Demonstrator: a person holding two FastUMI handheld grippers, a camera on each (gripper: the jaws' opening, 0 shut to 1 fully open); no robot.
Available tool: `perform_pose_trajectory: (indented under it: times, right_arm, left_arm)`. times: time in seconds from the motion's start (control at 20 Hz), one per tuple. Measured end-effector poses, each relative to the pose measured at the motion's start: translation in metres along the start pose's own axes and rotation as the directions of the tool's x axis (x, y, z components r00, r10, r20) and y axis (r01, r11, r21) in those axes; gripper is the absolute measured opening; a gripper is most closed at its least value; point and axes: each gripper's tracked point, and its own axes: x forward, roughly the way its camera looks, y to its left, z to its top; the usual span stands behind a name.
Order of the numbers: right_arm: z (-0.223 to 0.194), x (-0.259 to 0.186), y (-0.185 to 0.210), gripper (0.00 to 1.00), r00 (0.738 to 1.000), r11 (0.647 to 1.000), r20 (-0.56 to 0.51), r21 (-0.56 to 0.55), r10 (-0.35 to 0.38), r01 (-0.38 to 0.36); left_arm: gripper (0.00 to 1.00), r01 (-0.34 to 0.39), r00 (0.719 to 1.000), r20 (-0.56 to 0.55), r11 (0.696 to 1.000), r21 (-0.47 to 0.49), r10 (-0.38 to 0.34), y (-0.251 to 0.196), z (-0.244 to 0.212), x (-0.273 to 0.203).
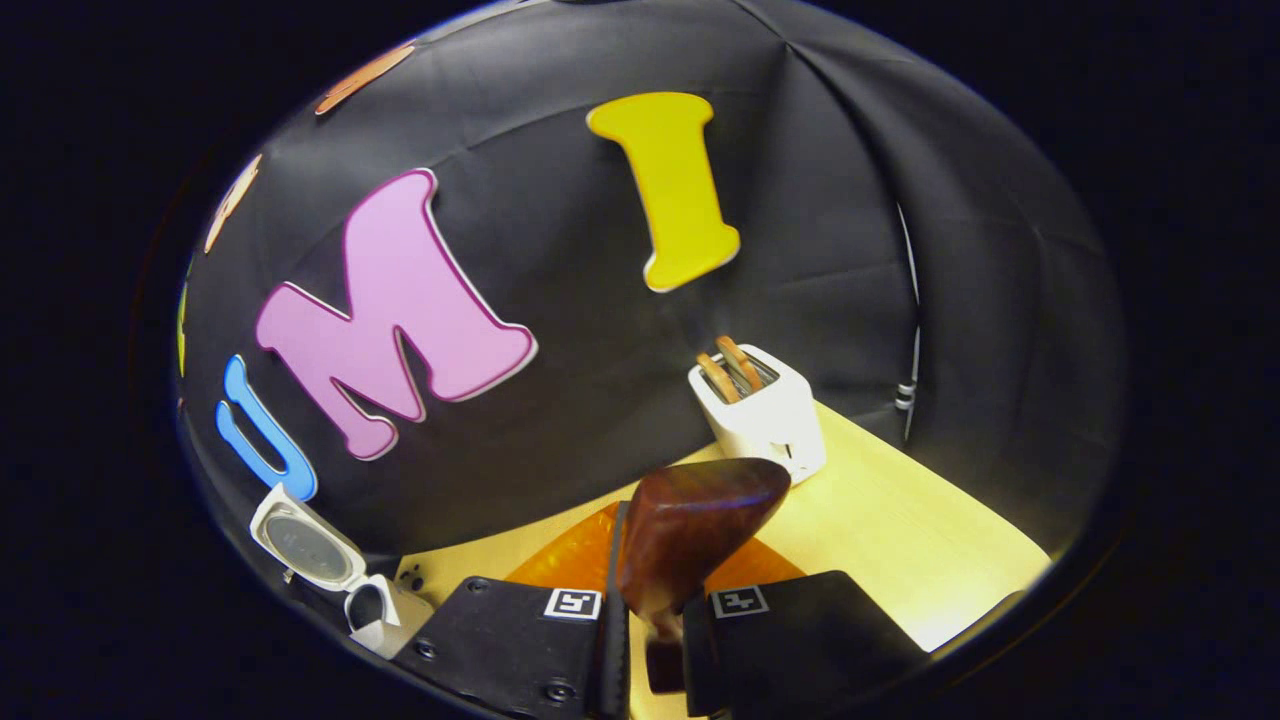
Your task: Close the left gripper, press the button to open the rice cooker; take a wooden spoon from the chopstick holder with the right hand, scoop a spoonful of rice and pour it into the rice cooker, then put the wooden spoon back into the chopstick holder.
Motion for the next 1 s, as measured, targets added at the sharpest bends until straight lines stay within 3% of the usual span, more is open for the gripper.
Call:
perform_pose_trajectory:
  times: [0.25, 0.3, 0.5, 0.55, 0.6, 0.85, 1.0]
  right_arm:
    - [-0.034, 0.019, -0.032, 0.25, 0.998, 0.999, -0.054, 0.013, -0.043, 0.044]
    - [-0.040, 0.024, -0.033, 0.25, 0.997, 0.999, -0.061, 0.016, -0.045, 0.046]
    - [-0.057, 0.041, -0.036, 0.25, 0.995, 0.999, -0.082, -0.005, -0.049, 0.049]
    - [-0.064, 0.044, -0.035, 0.25, 0.994, 0.999, -0.097, -0.008, -0.047, 0.046]
    - [-0.070, 0.046, -0.033, 0.25, 0.993, 0.999, -0.112, -0.015, -0.042, 0.041]
    - [-0.101, 0.047, -0.042, 0.25, 0.984, 0.996, -0.170, -0.079, -0.054, 0.041]
    - [-0.108, 0.047, -0.049, 0.27, 0.979, 0.998, -0.196, -0.053, -0.056, 0.046]
  left_arm:
    - [0.95, -0.033, 0.999, -0.031, 0.989, -0.141, 0.029, 0.000, -0.011, -0.005]
    - [0.92, -0.041, 0.999, -0.037, 0.990, -0.139, 0.036, 0.001, -0.013, -0.008]
    - [0.95, -0.083, 0.996, -0.047, 0.989, -0.123, 0.078, 0.010, -0.018, -0.013]
    - [0.91, -0.091, 0.995, -0.048, 0.988, -0.128, 0.085, 0.011, -0.019, -0.014]
    - [0.95, -0.096, 0.995, -0.049, 0.987, -0.129, 0.091, 0.010, -0.020, -0.015]
    - [0.95, -0.110, 0.993, -0.043, 0.988, -0.107, 0.106, 0.003, -0.021, -0.018]
    - [0.96, -0.117, 0.993, -0.032, 0.988, -0.102, 0.115, -0.001, -0.020, -0.021]
